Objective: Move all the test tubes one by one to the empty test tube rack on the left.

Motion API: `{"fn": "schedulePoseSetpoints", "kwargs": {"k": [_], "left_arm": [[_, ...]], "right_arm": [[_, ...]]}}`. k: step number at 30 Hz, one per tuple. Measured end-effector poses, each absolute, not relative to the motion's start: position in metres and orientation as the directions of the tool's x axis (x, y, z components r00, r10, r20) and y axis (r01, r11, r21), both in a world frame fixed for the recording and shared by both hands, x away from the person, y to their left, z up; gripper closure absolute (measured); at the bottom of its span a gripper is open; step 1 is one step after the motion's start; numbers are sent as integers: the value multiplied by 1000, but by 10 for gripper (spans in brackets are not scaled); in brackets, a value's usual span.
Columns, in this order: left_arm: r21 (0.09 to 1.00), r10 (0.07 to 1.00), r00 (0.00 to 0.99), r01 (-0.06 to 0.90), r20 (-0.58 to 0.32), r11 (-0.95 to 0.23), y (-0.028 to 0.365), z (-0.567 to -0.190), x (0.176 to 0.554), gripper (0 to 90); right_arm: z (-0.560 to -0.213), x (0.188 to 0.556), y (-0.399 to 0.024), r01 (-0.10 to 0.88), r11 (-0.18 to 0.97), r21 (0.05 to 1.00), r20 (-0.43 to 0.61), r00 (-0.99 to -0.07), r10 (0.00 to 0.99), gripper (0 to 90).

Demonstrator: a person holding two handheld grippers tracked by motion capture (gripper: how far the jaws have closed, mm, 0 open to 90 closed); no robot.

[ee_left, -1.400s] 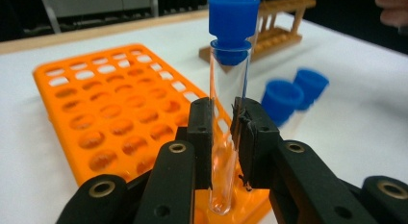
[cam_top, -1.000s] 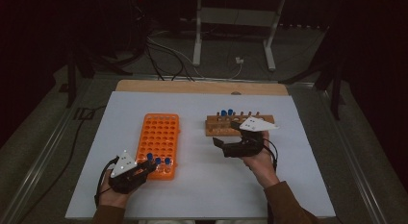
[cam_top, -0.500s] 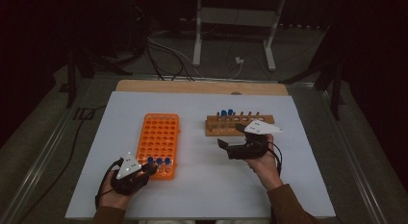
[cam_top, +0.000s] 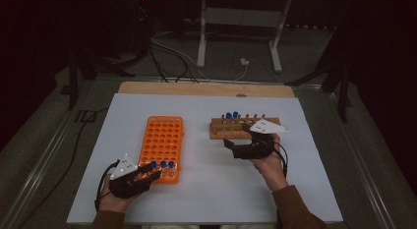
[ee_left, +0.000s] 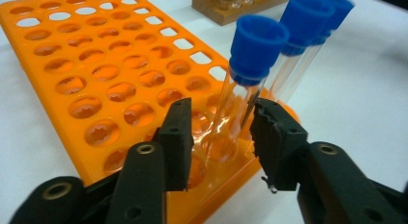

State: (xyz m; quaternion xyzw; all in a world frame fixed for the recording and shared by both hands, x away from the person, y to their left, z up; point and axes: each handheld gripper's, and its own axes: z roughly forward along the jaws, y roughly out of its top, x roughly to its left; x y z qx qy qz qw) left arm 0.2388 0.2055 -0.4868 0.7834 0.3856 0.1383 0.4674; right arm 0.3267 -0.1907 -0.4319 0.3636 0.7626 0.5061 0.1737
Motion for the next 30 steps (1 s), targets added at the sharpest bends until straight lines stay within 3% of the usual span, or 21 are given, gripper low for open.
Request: {"fn": "schedulePoseSetpoints", "kwargs": {"k": [5, 22, 30], "left_arm": [[855, 734, 660, 465, -163, -229, 211, -482, 237, 508], [877, 835, 531, 460, -145, -141, 230, -472, 233, 17], [882, 863, 483, 459, -144, -110, 236, -471, 234, 7]], "right_arm": [[-431, 332, -189, 382, 220, 897, 103, -667, 738, 94], [-416, 360, -186, 371, 263, 891, 19, -608, 794, 121], [-424, 380, -189, 417, 260, 871, 32, -576, 817, 166]]}}
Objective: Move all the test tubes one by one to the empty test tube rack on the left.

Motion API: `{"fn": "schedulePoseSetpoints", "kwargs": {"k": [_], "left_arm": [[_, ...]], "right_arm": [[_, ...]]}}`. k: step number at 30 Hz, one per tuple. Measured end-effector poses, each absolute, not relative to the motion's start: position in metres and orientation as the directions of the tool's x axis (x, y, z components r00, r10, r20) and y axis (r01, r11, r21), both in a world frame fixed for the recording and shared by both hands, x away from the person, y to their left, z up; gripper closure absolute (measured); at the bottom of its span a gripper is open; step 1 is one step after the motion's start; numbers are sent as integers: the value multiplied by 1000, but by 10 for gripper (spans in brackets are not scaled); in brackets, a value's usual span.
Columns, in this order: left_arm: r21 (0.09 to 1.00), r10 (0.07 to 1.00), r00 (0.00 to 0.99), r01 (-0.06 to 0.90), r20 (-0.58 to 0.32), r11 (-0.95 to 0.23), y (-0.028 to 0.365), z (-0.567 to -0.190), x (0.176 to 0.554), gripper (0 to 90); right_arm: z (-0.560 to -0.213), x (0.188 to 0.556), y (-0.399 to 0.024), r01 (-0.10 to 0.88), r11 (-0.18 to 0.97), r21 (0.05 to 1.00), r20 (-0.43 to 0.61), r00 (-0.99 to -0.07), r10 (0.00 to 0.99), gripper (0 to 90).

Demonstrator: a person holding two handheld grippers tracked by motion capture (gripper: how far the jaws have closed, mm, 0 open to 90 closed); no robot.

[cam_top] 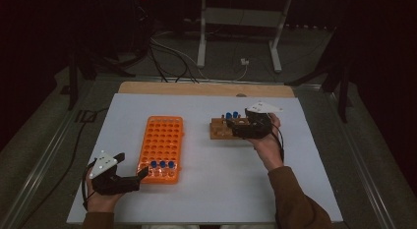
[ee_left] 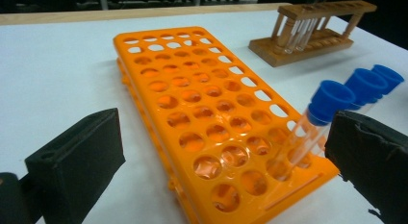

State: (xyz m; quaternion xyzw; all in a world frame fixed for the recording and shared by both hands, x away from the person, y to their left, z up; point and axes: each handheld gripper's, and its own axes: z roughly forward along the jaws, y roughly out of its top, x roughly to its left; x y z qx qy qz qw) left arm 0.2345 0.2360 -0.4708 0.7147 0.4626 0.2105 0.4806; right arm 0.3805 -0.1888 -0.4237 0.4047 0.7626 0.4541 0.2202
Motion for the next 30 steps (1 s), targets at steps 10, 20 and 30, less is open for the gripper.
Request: {"fn": "schedulePoseSetpoints", "kwargs": {"k": [10, 20, 30], "left_arm": [[867, 876, 458, 487, -151, -105, 236, -474, 238, 7], [859, 877, 456, 499, -151, -111, 235, -476, 240, 7], [861, 873, 466, 494, -146, -120, 232, -477, 240, 7]], "right_arm": [[-444, 397, -193, 474, 267, 839, 55, -563, 825, 349], [-457, 406, -196, 490, 244, 837, 80, -549, 832, 629], [-462, 406, -188, 466, 248, 849, 51, -540, 840, 723]]}}
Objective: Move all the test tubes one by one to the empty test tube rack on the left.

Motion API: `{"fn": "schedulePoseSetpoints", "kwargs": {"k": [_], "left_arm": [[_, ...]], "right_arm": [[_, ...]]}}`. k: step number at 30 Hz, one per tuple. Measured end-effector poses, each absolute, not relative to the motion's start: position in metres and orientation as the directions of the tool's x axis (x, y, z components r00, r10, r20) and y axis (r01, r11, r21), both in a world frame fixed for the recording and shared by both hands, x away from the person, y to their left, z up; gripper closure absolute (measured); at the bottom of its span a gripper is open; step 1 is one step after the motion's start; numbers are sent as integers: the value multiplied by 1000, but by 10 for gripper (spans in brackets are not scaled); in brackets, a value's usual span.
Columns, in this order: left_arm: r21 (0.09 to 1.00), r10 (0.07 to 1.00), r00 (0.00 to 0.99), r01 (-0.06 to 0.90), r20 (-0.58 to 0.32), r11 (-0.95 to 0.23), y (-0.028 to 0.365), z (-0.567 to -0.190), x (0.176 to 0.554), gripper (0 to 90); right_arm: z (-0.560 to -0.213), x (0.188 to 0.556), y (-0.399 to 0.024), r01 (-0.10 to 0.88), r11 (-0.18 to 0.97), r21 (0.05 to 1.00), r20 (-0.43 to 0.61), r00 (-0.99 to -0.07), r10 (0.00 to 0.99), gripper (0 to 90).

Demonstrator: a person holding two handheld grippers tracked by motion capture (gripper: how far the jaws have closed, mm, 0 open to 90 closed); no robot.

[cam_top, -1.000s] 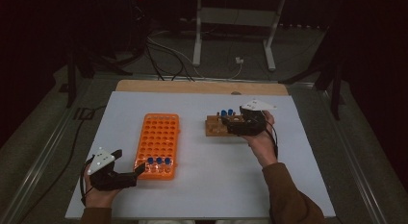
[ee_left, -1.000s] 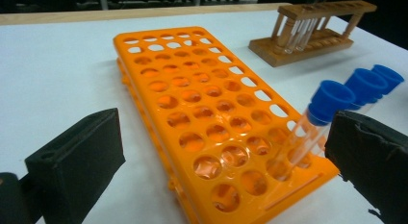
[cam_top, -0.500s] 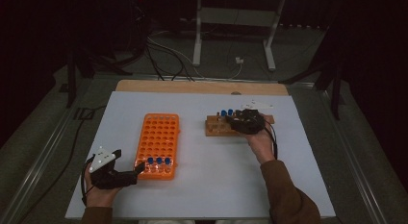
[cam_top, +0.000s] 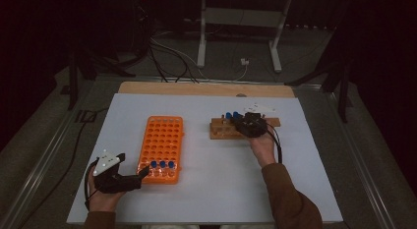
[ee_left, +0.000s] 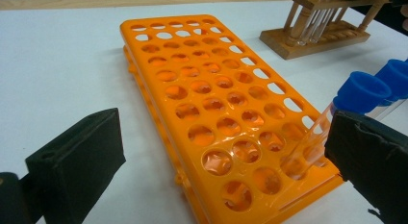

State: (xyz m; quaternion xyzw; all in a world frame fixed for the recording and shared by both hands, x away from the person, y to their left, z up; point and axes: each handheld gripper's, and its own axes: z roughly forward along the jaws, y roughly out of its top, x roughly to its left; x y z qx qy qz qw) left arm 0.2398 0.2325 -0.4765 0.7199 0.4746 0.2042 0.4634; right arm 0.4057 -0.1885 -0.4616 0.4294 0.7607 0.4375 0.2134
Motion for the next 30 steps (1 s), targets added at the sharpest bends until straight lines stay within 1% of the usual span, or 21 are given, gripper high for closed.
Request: {"fn": "schedulePoseSetpoints", "kwargs": {"k": [4, 11, 18, 30], "left_arm": [[863, 874, 465, 490, -140, -123, 232, -476, 239, 7], [868, 877, 461, 483, -138, -118, 233, -475, 239, 7], [868, 877, 461, 483, -139, -116, 233, -475, 239, 7], [871, 881, 452, 479, -139, -109, 233, -475, 238, 7]], "right_arm": [[-463, 404, -187, 462, 241, 853, 55, -540, 840, 765], [-462, 401, -183, 454, 270, 849, 26, -547, 837, 770], [-458, 399, -185, 449, 257, 856, 36, -548, 836, 771], [-442, 394, -192, 422, 216, 880, 53, -540, 840, 771]]}}
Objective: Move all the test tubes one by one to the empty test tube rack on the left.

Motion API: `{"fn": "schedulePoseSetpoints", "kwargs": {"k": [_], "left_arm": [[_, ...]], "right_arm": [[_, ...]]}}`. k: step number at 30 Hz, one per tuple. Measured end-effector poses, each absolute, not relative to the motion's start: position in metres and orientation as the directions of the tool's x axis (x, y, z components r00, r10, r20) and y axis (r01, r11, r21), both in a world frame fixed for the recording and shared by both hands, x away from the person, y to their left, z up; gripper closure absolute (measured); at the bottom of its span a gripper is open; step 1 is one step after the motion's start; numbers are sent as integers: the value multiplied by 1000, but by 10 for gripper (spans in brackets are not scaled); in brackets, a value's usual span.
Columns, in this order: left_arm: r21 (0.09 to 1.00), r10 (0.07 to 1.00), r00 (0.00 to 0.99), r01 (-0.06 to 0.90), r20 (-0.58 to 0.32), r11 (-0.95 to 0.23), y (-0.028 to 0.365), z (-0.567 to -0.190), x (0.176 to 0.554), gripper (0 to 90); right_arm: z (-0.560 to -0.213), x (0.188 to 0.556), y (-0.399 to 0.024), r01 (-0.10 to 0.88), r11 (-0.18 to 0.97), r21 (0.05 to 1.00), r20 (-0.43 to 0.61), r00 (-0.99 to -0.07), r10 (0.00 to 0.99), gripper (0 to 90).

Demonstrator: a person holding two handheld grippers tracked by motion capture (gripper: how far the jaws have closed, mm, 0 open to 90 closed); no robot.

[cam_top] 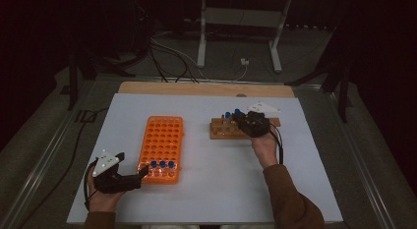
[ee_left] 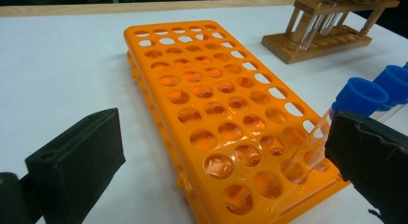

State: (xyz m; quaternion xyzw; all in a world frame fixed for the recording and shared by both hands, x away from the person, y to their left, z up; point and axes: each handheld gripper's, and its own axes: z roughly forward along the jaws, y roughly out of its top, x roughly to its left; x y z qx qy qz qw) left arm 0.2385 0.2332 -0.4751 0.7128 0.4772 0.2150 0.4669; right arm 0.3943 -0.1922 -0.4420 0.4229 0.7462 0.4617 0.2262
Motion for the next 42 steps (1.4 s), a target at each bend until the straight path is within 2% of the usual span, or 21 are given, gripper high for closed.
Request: {"fn": "schedulePoseSetpoints", "kwargs": {"k": [22, 42], "left_arm": [[875, 886, 441, 474, -142, -96, 233, -475, 238, 7], [880, 893, 427, 467, -144, -81, 235, -474, 237, 7]], "right_arm": [[-406, 383, -208, 369, 166, 915, 67, -543, 837, 771], [-396, 362, -195, 323, 198, 926, 50, -622, 781, 769]]}}
